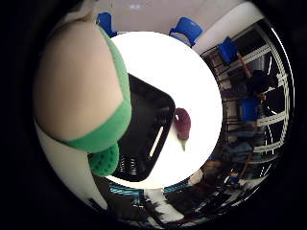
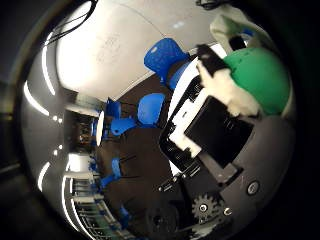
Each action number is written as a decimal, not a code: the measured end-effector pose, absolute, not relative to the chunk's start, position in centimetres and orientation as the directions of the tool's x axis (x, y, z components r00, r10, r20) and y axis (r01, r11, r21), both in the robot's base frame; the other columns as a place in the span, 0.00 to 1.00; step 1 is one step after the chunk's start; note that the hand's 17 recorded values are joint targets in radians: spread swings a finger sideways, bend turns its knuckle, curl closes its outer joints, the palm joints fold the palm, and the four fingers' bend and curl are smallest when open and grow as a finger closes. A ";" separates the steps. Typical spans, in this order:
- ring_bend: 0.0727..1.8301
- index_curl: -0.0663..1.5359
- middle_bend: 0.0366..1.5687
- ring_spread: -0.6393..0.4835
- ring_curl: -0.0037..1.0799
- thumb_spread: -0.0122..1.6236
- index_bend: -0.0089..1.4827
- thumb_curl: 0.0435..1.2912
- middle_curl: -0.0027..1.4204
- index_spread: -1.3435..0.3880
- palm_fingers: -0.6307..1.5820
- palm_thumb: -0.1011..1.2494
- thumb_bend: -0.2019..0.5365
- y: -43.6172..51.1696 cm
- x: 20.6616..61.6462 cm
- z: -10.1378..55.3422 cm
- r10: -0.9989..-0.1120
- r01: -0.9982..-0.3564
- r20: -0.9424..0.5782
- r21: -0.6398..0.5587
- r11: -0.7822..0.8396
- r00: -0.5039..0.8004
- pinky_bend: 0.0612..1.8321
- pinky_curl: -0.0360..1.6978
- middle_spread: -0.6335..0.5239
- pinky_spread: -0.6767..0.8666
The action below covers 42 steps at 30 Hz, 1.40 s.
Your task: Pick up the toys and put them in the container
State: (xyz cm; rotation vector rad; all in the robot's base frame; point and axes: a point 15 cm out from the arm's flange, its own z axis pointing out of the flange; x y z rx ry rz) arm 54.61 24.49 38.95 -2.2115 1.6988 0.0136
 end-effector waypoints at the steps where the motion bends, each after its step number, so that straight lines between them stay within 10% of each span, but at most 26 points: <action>1: 0.65 0.56 0.66 0.35 0.61 0.67 0.40 0.44 0.56 0.59 0.76 0.63 0.23 24.5 54.5 38.5 -0.934 -0.939 -0.217 -0.258 -0.226 0.285 0.53 0.49 0.36 0.16; 6: 0.56 0.49 0.47 0.35 0.53 0.72 0.20 0.35 0.48 0.53 0.51 0.57 0.24 24.5 53.1 36.8 -0.924 -0.940 -0.207 -0.187 -0.286 0.322 0.50 0.46 0.33 0.16; 10: 0.39 0.40 0.30 0.55 0.40 0.73 0.19 0.29 0.37 0.48 0.34 0.55 0.24 24.3 51.9 35.9 -0.903 -0.923 -0.200 -0.144 -0.356 0.380 0.44 0.43 0.43 0.51; 17: 0.29 0.31 0.21 0.71 0.28 0.72 0.13 0.25 0.29 0.49 0.33 0.50 0.24 22.8 49.9 36.2 -0.869 -0.899 -0.232 -0.087 -0.430 0.438 0.37 0.35 0.50 0.76; 42: 0.12 0.23 0.10 0.74 0.20 0.69 0.12 0.23 0.22 0.54 0.33 0.55 0.25 -6.8 46.3 39.5 -0.847 -0.843 -0.029 0.079 -0.532 0.531 0.17 0.20 0.53 0.72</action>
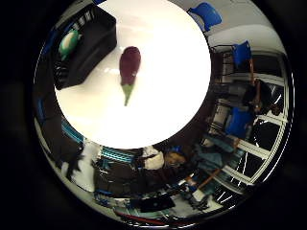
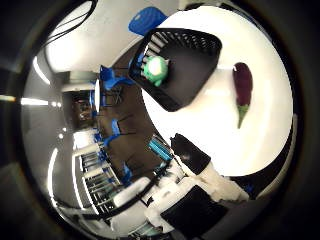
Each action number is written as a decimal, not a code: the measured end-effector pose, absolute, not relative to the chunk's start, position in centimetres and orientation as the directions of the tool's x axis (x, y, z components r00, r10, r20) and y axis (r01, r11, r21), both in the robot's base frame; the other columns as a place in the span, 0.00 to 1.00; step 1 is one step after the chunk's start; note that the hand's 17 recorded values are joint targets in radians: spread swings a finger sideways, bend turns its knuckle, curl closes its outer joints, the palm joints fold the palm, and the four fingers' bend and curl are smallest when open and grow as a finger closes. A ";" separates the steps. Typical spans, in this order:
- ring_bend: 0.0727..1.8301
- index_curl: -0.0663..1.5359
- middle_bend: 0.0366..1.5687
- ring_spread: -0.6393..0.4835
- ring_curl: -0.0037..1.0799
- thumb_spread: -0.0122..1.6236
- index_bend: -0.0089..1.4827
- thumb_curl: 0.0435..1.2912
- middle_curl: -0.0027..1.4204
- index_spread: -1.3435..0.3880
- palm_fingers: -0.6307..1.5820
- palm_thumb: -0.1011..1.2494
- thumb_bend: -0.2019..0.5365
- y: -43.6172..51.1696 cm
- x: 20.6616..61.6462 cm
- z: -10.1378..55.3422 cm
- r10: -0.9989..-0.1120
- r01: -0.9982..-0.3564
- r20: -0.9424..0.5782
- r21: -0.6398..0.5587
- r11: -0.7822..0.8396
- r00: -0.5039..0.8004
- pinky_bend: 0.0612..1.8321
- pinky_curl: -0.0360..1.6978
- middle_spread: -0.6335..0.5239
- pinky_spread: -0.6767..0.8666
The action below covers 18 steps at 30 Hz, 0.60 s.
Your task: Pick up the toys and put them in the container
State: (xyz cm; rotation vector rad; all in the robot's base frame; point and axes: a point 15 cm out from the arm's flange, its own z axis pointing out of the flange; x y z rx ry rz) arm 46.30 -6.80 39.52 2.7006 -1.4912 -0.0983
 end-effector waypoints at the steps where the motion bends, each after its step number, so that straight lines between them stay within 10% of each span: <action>1: 0.12 0.23 0.10 0.74 0.21 0.69 0.12 0.23 0.22 0.54 0.33 0.56 0.25 -7.5 46.6 39.4 -0.840 -0.837 -0.011 0.080 -0.541 0.542 0.17 0.20 0.53 0.71; 18: 0.13 0.21 0.10 0.71 0.24 0.64 0.11 0.26 0.22 0.53 0.31 0.61 0.24 -13.5 50.1 31.8 -0.674 -0.730 0.294 0.158 -0.665 0.678 0.19 0.21 0.50 0.69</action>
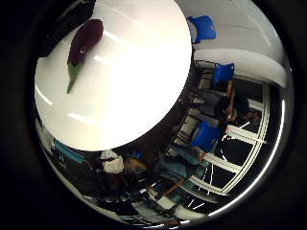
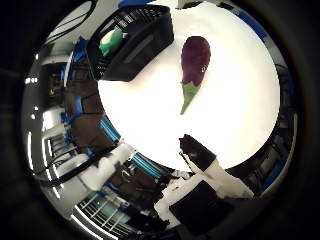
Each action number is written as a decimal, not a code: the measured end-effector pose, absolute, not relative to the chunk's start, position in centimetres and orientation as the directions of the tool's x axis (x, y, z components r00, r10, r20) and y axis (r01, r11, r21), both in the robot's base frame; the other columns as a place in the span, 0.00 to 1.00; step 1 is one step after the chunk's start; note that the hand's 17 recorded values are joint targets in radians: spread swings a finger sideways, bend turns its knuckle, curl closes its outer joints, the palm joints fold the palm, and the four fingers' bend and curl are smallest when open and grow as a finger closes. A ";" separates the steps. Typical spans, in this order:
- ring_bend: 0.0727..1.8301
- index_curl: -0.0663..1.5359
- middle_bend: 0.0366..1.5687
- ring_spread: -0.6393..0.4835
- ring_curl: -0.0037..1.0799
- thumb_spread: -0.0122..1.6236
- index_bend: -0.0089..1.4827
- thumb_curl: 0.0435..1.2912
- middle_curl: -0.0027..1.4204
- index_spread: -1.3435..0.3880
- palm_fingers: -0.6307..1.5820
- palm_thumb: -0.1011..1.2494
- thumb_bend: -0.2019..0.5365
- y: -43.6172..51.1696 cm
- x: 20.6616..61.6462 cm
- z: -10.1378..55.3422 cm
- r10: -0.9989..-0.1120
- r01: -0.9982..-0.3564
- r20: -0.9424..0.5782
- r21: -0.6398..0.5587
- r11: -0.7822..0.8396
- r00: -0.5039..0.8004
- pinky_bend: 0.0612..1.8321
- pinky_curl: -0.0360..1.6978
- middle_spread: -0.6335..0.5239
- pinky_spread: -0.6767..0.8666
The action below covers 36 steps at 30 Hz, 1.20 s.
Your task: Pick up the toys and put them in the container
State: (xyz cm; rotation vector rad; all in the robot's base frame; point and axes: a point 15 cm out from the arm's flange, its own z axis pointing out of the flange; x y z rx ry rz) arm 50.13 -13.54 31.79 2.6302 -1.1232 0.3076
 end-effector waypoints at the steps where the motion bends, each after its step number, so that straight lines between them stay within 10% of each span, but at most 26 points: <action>1: 0.12 0.21 0.10 0.71 0.24 0.64 0.11 0.26 0.22 0.53 0.31 0.62 0.24 -13.6 50.1 31.5 -0.666 -0.724 0.296 0.171 -0.668 0.684 0.19 0.21 0.50 0.69; 36: 0.14 0.19 0.09 0.70 0.25 0.59 0.11 0.28 0.20 0.52 0.27 0.68 0.24 -11.2 56.4 21.5 -0.546 -0.664 0.398 0.275 -0.695 0.737 0.24 0.21 0.53 0.67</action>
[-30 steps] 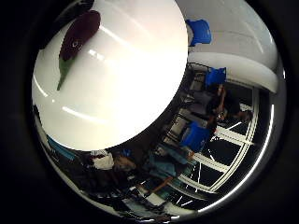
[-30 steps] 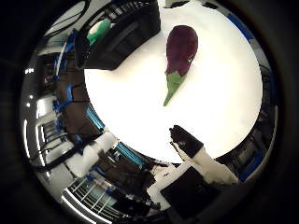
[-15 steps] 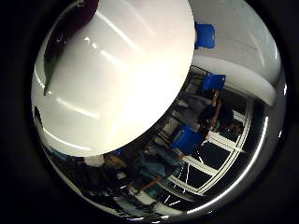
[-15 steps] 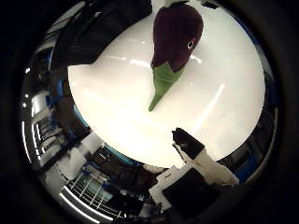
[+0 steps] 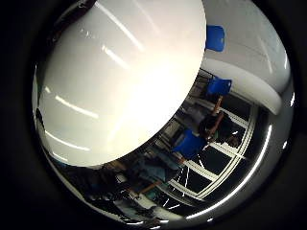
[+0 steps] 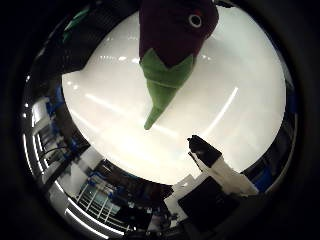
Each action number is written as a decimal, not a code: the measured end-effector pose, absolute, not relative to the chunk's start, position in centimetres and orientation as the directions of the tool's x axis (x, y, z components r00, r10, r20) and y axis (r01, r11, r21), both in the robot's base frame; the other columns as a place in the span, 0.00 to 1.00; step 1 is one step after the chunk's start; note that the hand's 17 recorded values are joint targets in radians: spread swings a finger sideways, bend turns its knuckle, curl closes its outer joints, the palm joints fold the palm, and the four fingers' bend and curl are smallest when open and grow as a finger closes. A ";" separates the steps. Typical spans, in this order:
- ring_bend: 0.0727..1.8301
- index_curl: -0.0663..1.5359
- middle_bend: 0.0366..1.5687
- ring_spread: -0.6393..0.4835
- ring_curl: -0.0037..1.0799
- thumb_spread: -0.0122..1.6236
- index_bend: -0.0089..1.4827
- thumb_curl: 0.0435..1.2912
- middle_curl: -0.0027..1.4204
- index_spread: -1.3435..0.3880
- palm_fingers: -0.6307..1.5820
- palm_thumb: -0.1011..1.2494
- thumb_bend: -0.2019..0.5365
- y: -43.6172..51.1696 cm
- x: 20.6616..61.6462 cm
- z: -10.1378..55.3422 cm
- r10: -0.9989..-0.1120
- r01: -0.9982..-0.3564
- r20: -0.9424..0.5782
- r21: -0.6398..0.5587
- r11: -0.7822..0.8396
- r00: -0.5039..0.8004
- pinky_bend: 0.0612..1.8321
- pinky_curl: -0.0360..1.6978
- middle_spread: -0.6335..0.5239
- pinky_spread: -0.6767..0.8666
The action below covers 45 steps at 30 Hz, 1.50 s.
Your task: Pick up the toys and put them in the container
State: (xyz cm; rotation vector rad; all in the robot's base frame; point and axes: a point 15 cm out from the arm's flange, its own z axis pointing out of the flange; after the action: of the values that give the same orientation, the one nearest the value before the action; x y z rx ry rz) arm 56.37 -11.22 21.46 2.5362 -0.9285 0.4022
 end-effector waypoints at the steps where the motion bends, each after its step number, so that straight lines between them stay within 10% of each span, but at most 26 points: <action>1: 0.14 0.19 0.09 0.70 0.25 0.59 0.11 0.28 0.19 0.51 0.27 0.68 0.24 -11.1 56.5 21.5 -0.546 -0.664 0.400 0.272 -0.696 0.736 0.23 0.21 0.53 0.67; 45: 0.16 0.19 0.10 0.70 0.25 0.59 0.11 0.30 0.20 0.52 0.29 0.69 0.23 -7.3 58.8 25.7 -0.549 -0.659 0.449 0.127 -0.742 0.705 0.26 0.20 0.53 0.68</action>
State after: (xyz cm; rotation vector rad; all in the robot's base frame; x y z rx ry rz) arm 58.84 -7.32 25.68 2.6362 -0.9559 0.5639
